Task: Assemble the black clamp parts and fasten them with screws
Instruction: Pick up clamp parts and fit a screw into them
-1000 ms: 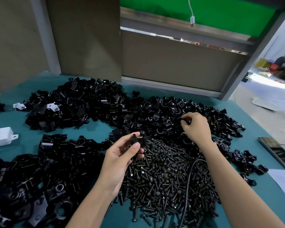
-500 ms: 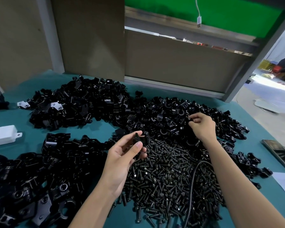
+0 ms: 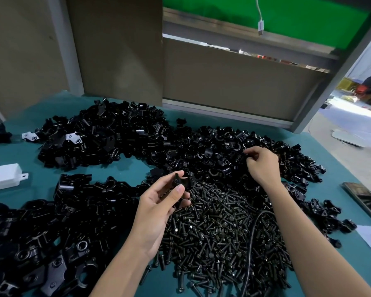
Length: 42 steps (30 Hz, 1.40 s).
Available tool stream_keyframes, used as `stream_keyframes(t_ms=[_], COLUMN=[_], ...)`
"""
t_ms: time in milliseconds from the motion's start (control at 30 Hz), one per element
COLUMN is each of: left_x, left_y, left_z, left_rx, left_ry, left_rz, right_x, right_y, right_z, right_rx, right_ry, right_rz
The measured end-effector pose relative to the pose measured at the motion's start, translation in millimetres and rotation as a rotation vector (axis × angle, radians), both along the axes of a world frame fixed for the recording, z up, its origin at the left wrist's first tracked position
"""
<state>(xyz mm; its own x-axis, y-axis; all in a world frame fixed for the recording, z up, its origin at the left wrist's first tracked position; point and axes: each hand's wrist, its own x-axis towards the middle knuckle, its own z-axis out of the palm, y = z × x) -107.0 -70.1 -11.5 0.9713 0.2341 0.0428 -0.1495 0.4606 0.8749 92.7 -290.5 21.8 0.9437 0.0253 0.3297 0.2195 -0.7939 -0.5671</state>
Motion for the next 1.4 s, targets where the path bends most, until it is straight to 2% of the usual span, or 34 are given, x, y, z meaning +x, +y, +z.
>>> stream_keyframes(t_ms=[267,400,467,567,700,800,967,1133,1267,1400], left_x=[0.7,0.9,0.5,1.3,1.3,-0.5,-0.7,-1.5,-0.5,0.7], left_y=[1.4,1.2,1.2,-0.2,-3.6,-5.2,-7.7,-6.4,-4.8,-5.5], left_z=[0.8,2.0,1.9,1.5,2.5,2.2,1.9,2.0,0.0,-1.6], left_rx=[-0.018,-0.03,-0.037,-0.039,-0.015,-0.008,-0.059,-0.053,-0.086,-0.076], left_ry=[-0.004,-0.011,-0.011,0.011,0.031,0.049,0.084,0.089,0.045,0.047], left_rz=[0.001,0.0,0.003,0.011,0.012,0.009,0.034,0.044,0.029,0.035], right_x=[2.3,-5.4,-14.4,-47.4,-108.0,-131.3,-147.8,-152.3,-155.3,-153.6], right_y=[12.3,16.2,16.7,28.3,63.8,80.5,88.0,82.7,83.0,83.3], right_z=[-1.7,0.1,4.9,14.4,9.0,-4.6,-24.3,-23.9,-21.0,-20.1], right_rx=[-0.13,-0.039,0.062,0.272,0.372,0.413,0.634,0.614,0.549,0.634], right_ry=[0.029,-0.012,-0.119,-0.313,-0.397,-0.422,-0.289,-0.147,-0.148,-0.093], right_rz=[-0.106,-0.163,-0.159,0.042,0.388,0.484,0.46,0.526,0.548,0.509])
